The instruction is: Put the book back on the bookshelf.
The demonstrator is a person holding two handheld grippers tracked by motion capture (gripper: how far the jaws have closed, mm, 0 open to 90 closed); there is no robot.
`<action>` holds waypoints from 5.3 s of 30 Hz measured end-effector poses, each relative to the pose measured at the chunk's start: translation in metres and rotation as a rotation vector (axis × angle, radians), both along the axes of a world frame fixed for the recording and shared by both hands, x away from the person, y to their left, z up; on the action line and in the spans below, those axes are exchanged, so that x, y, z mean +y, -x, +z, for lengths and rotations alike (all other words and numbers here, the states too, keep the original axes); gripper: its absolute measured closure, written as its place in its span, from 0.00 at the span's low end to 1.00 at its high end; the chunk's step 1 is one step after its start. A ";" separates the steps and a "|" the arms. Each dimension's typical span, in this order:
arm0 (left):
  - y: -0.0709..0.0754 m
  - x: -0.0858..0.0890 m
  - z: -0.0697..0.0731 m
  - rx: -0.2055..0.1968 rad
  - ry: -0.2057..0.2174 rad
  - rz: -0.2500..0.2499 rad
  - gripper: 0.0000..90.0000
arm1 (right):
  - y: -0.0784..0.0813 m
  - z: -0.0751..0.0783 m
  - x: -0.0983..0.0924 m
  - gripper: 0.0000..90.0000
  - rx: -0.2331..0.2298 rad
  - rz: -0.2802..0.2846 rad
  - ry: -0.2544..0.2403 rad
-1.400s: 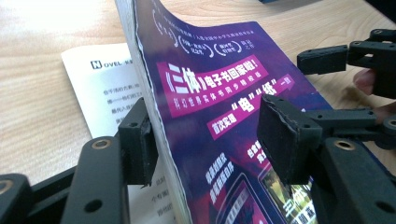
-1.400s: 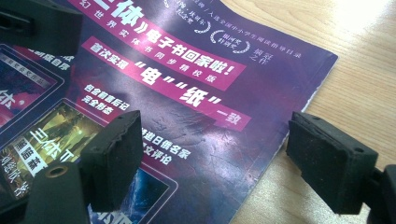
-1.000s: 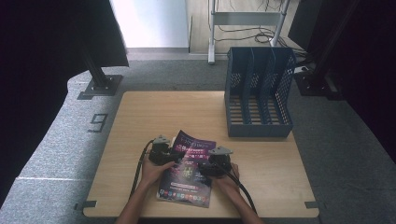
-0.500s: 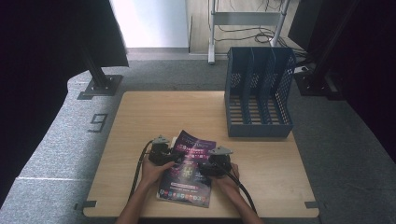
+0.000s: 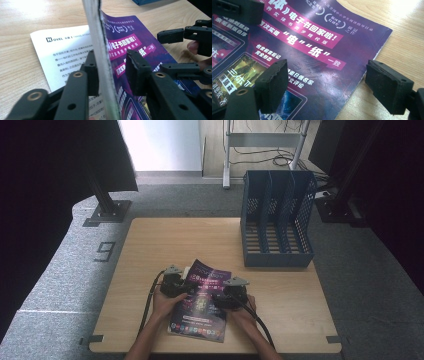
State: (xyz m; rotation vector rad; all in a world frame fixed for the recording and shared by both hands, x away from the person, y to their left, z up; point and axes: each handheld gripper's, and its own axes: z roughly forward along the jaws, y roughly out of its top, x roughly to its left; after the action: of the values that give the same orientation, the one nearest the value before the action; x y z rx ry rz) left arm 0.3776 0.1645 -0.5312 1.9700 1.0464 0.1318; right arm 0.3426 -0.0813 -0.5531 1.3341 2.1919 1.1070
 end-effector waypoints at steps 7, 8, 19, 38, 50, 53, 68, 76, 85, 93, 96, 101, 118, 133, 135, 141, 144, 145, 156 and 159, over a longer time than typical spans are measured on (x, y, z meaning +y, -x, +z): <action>0.003 -0.003 0.000 -0.042 -0.027 0.020 0.83 | 0.000 0.000 0.000 0.20 0.000 0.000 0.000; 0.003 -0.003 -0.001 -0.043 -0.025 0.021 0.83 | 0.000 0.000 0.000 0.20 0.000 0.000 0.000; 0.004 -0.001 -0.001 -0.052 0.005 0.003 0.91 | 0.000 0.000 0.000 0.20 0.002 -0.001 -0.002; 0.012 -0.002 0.011 -0.096 0.072 -0.022 0.94 | -0.002 0.000 -0.004 0.21 0.012 0.005 -0.023; 0.021 -0.007 0.024 -0.147 0.063 -0.050 0.94 | -0.001 0.008 -0.017 0.22 -0.050 -0.009 -0.077; 0.023 -0.006 0.028 -0.160 0.070 -0.054 0.94 | -0.001 0.011 -0.020 0.22 -0.061 -0.012 -0.094; 0.034 -0.010 0.045 -0.211 0.089 -0.093 0.94 | -0.001 0.022 -0.036 0.23 -0.071 -0.017 -0.186; 0.039 -0.011 0.051 -0.231 0.094 -0.110 0.94 | -0.001 0.023 -0.037 0.23 -0.075 -0.017 -0.188; 0.042 -0.011 0.056 -0.245 0.100 -0.123 0.94 | -0.001 0.023 -0.037 0.23 -0.079 -0.007 -0.188; 0.045 -0.012 0.059 -0.262 0.103 -0.129 0.94 | 0.000 0.023 -0.037 0.22 -0.082 0.002 -0.198; 0.045 -0.012 0.059 -0.262 0.105 -0.129 0.94 | 0.000 0.024 -0.037 0.22 -0.080 0.005 -0.201; 0.045 -0.012 0.059 -0.262 0.108 -0.129 0.94 | 0.000 0.024 -0.037 0.21 -0.086 0.013 -0.201; 0.045 -0.012 0.058 -0.259 0.114 -0.128 0.94 | -0.001 0.021 -0.034 0.19 -0.061 0.037 -0.211; 0.038 -0.007 0.049 -0.226 0.121 -0.106 0.94 | 0.001 0.022 -0.034 0.19 -0.061 0.033 -0.208; 0.037 -0.006 0.047 -0.220 0.121 -0.103 0.94 | 0.002 0.023 -0.034 0.19 -0.068 0.036 -0.209; 0.034 -0.005 0.043 -0.209 0.115 -0.097 0.94 | 0.003 0.026 -0.035 0.21 -0.087 0.046 -0.223; 0.033 -0.006 0.040 -0.203 0.111 -0.094 0.94 | 0.004 0.027 -0.034 0.21 -0.092 0.054 -0.219; 0.032 -0.007 0.039 -0.201 0.110 -0.091 0.94 | 0.004 0.027 -0.034 0.21 -0.092 0.058 -0.211; 0.030 -0.008 0.033 -0.195 0.124 -0.094 0.94 | -0.010 0.026 -0.034 0.26 -0.073 0.074 -0.212; 0.030 -0.009 0.033 -0.192 0.124 -0.092 0.94 | -0.017 0.024 -0.035 0.29 -0.069 0.084 -0.213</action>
State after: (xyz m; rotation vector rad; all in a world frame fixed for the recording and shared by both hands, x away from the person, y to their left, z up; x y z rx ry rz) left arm 0.3479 0.1556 -0.4986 1.8493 0.8199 0.1966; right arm 0.3592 -0.1161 -0.5287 1.2750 2.1463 1.4307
